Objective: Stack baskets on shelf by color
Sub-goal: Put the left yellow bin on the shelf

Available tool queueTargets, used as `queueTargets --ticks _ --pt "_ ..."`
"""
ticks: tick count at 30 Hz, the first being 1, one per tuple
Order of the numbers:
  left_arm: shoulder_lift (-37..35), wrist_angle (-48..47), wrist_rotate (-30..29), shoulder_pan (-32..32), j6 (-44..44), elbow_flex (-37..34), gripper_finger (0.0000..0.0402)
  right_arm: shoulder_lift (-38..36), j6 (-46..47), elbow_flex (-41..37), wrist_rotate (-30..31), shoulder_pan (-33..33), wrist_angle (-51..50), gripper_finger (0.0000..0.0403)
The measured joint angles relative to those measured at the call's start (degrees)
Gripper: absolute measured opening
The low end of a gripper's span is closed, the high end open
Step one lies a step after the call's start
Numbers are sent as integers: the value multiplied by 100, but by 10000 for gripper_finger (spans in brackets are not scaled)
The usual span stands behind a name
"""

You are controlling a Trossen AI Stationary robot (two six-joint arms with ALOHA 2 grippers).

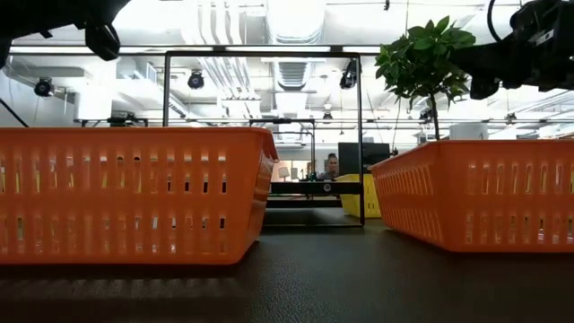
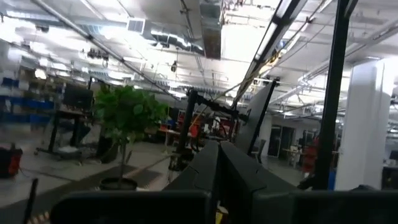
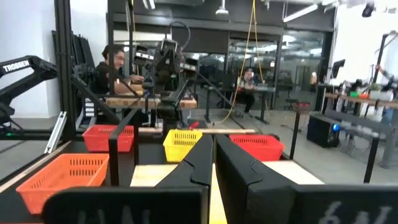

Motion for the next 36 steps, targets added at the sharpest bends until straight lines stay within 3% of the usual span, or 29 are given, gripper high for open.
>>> queueTargets --ticks 6,11,16,24,27,31,36 --pt "372 -193 -109 -4 -1240 368 0 0 -177 2 -2 0 590 9" --pt "481 -1639 -79 -7 -2504 1235 0 0 -377 -1 -2 0 1077 9" --pt "817 -3991 -33 -2 -2816 2571 0 2 -327 4 -2 0 1211 9" --pt "1646 -9745 259 0 -3942 4955 0 2 -605 4 -2 0 1290 9" --pt "1953 -10916 274 2 -3959 5315 0 2 -696 4 -2 0 1389 10" --pt "2287 -11989 818 2 -3865 5404 20 2 -783 4 0 0 1400 19" --pt "2712 -12347 1127 2 -3221 5272 79 2 -780 4 4 0 1501 42"
